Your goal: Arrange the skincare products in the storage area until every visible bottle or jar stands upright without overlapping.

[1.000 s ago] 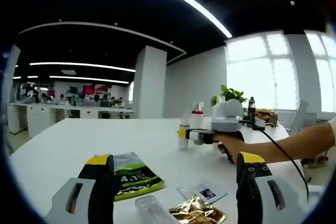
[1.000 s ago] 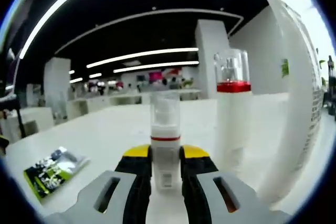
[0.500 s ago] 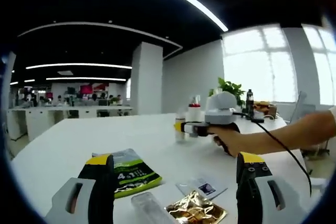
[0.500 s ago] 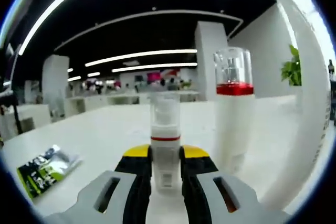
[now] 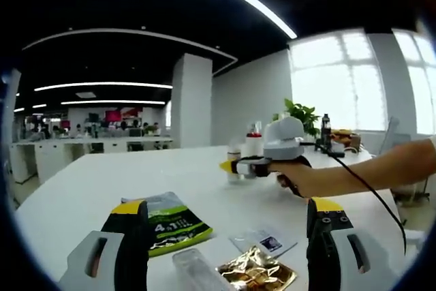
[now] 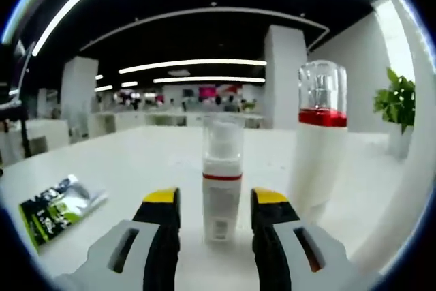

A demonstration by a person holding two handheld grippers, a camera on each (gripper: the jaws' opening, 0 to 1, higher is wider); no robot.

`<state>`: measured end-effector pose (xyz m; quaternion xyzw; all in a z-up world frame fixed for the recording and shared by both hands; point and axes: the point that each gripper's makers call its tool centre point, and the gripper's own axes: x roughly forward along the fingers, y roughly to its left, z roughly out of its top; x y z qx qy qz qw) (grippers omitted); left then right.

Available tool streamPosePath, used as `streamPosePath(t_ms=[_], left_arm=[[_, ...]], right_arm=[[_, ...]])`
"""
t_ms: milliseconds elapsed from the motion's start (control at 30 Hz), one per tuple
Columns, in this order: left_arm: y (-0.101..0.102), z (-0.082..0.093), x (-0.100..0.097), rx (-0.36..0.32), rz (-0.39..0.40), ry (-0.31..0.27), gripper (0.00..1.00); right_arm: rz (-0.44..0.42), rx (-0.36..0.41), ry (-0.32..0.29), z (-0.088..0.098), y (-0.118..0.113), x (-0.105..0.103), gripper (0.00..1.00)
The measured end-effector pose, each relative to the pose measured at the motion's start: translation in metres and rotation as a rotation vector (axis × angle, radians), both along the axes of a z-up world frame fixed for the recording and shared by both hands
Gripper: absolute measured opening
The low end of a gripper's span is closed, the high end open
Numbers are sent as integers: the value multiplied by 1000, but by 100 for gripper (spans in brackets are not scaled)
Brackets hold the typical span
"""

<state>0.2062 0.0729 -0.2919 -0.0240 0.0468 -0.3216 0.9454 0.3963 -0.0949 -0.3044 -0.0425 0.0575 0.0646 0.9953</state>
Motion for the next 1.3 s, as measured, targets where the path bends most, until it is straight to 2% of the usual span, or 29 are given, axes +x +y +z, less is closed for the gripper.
streamPosePath(t_ms=[33,133,267,333,600,967,1100,1300], left_arm=[[0,0,0,0,0,0,100],[1,0,0,2,3,1,100],[2,-2,4,6,6,5,100],[3,-1,6,3,8,7,100],[5,-1,10,-7,11,12,100],[6,-2,10,6,19,6,99],[4,0,5,-25,16,13,99],[7,3,2,-62,19,17,99]], right_arm=[[2,1,2,0,0,0,43],[26,67,36,-3,5,-5,47],[36,77,39,-3,4,-10,50],[36,87,21,0,0,-15,50],[71,71,3,5,-1,-26,54],[129,81,2,8,8,-42,50],[211,86,-1,11,21,-57,52],[324,61,-1,9,41,-81,63]])
